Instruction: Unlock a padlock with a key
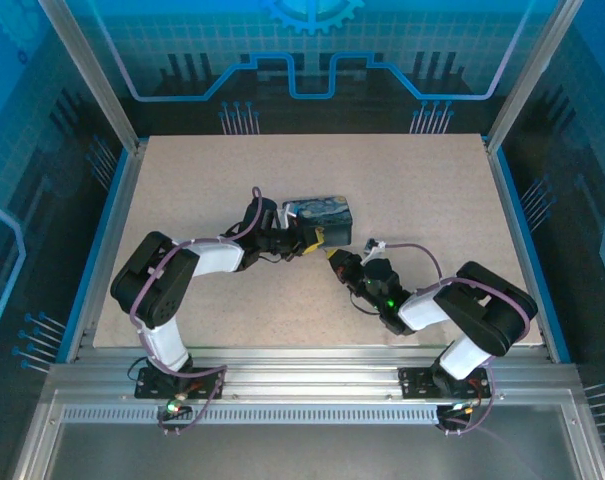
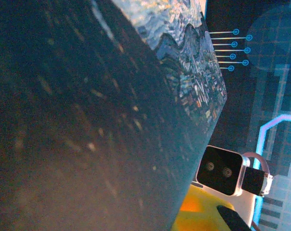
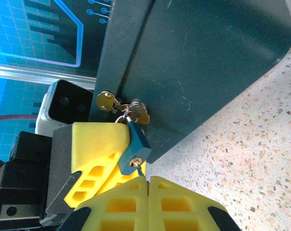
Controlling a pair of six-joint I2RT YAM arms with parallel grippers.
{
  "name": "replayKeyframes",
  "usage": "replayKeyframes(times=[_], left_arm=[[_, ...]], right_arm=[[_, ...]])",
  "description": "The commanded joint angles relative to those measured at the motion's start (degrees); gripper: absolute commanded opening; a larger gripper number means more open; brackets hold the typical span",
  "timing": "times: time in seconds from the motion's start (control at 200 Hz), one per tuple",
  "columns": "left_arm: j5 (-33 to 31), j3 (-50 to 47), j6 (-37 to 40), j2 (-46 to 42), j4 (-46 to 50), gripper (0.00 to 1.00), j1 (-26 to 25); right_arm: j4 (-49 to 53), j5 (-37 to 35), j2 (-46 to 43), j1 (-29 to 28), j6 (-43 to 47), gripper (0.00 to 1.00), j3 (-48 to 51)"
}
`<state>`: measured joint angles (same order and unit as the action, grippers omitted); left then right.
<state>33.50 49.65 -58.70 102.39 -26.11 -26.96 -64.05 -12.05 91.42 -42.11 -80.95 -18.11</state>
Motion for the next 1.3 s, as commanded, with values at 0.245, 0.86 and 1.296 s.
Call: replayKeyframes(times=[0.245, 0.86, 1.296], left_arm=[[2.45, -1.07, -1.81, 0.96, -3.67, 0.00, 0.51], [2.98, -1.38, -3.07, 1.67, -5.67, 0.00, 0.42], [3.33, -2.13, -6.55, 1.42, -10.88, 0.00, 0.42]], right_arm=[[-0.81, -3.06, -0.84, -0.52, 1.66, 0.00, -0.74], [-0.42, -3.40, -0.75, -0.30, 2.03, 0.00, -1.86], [-14.79, -3.24, 12.10, -0.74, -9.80, 0.00, -3.33]])
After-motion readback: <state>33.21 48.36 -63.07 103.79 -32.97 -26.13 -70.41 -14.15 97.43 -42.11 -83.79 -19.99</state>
